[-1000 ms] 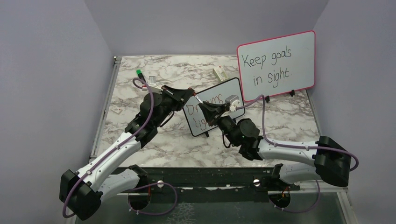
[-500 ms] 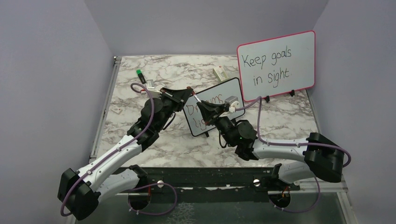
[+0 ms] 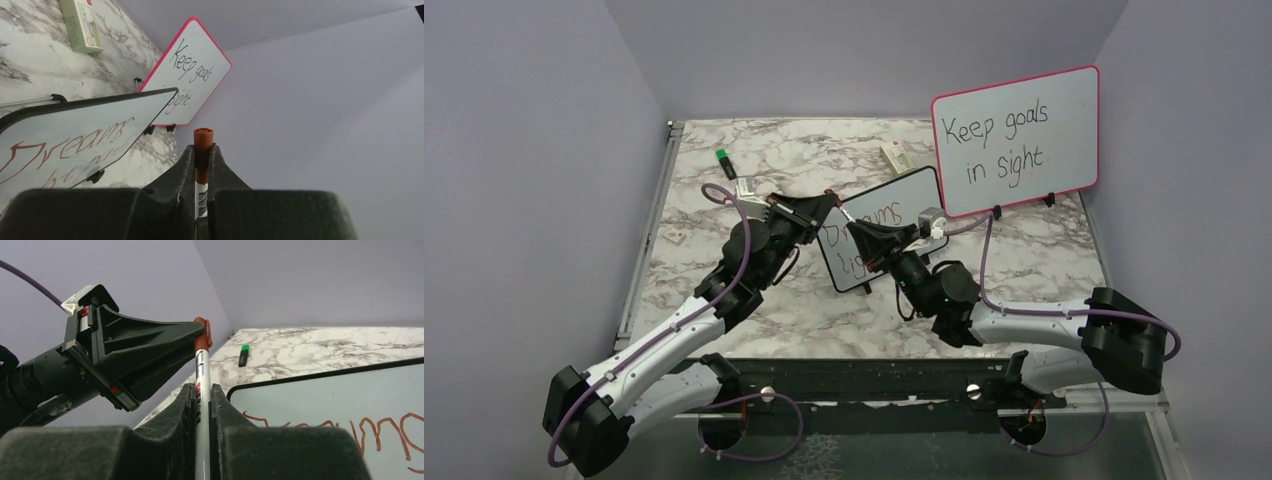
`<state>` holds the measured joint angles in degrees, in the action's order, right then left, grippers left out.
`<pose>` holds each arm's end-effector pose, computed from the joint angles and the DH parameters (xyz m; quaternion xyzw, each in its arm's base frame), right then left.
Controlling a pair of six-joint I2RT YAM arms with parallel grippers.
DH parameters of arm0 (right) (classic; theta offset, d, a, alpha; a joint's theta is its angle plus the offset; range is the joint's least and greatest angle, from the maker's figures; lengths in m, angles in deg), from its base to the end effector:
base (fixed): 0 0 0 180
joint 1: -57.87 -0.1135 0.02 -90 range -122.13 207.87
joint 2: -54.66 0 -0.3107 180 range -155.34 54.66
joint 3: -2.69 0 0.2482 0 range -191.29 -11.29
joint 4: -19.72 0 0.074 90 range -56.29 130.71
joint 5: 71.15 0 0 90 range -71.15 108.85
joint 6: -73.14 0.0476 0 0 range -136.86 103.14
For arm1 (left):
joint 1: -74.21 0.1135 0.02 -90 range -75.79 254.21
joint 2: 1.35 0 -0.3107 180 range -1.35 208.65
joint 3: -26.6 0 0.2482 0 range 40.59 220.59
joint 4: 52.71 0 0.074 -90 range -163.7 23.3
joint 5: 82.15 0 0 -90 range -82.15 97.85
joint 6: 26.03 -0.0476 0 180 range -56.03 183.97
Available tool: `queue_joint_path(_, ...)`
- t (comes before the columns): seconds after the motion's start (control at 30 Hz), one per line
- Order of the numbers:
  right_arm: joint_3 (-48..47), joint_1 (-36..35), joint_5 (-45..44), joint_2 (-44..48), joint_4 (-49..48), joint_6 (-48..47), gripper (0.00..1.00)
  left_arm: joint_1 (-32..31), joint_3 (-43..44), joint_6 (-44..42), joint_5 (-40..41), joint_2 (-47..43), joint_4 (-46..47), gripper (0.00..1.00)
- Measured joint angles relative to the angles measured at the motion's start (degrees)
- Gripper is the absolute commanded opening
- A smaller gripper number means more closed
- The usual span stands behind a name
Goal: Write a sentence on the whiteboard
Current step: Close the pen cap, then place the whiteboard marker at the center of the board.
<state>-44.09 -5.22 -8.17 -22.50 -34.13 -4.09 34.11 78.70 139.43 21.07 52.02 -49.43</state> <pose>0.1423 0.2326 0.3373 -0.0499 0.5658 0.3987 0.7200 0.1623 -0.1224 0.3616 -0.2884 0.6322 -0.5619 0.4487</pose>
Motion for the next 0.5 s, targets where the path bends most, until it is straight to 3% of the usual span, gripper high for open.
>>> queue_joint_path(0.2, 3.41, -0.26, -0.44, 8.68, 9.29, 0.04, 0.01, -2.6, -0.04, -3.78, 0.33, -4.0, -7.41, 0.47)
queue_joint_path(0.5, 6.34, 1.44, -7.08, 29.11, 35.52, 1.73, 0.01, -3.43, -0.11, -14.32, 5.81, -13.97, -21.64, 0.94)
